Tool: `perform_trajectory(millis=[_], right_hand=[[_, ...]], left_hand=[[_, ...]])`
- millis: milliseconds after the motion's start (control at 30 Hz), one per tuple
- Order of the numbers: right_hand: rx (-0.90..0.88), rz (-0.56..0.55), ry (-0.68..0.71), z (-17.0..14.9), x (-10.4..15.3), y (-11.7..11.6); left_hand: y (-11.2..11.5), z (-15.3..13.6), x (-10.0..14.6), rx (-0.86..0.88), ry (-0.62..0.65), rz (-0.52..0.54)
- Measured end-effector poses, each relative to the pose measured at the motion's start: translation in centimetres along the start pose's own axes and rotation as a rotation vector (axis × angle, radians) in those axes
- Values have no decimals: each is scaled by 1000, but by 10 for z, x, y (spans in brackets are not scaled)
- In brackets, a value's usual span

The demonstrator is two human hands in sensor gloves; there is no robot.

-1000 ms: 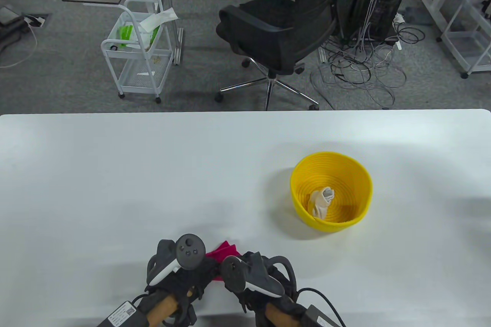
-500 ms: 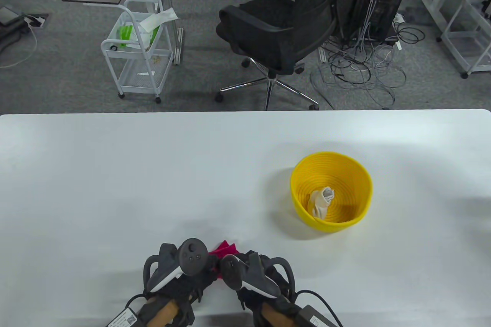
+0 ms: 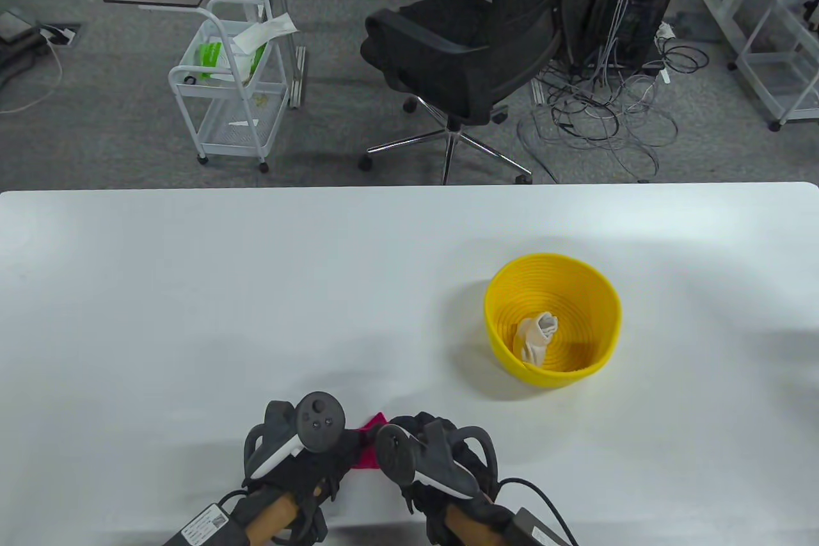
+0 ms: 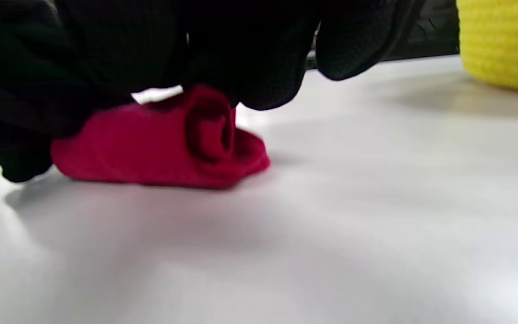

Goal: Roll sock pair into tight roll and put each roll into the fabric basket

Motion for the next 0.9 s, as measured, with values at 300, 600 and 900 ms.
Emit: perform_trajectory(millis=[300, 600, 900], right_hand=[[66, 103, 10, 10, -1, -10], [29, 146, -38, 1, -9, -20], [42, 156, -75, 0, -13, -25]], left_hand=[[1, -2, -1, 28, 13, 21], [-8, 0, 5, -7, -12, 62], [2, 0, 3, -80, -23, -10]])
Point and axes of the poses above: the tracker on the back of each hand, its own z axis roughly to the thumb side, its own x axis roughly from the fingertips to the wrist, y = z × x, the point moved 2 cm from there along -x, roughly from the wrist to the fingertips, and after that the axes turned 10 degrees about z, right-handed, at the moved point
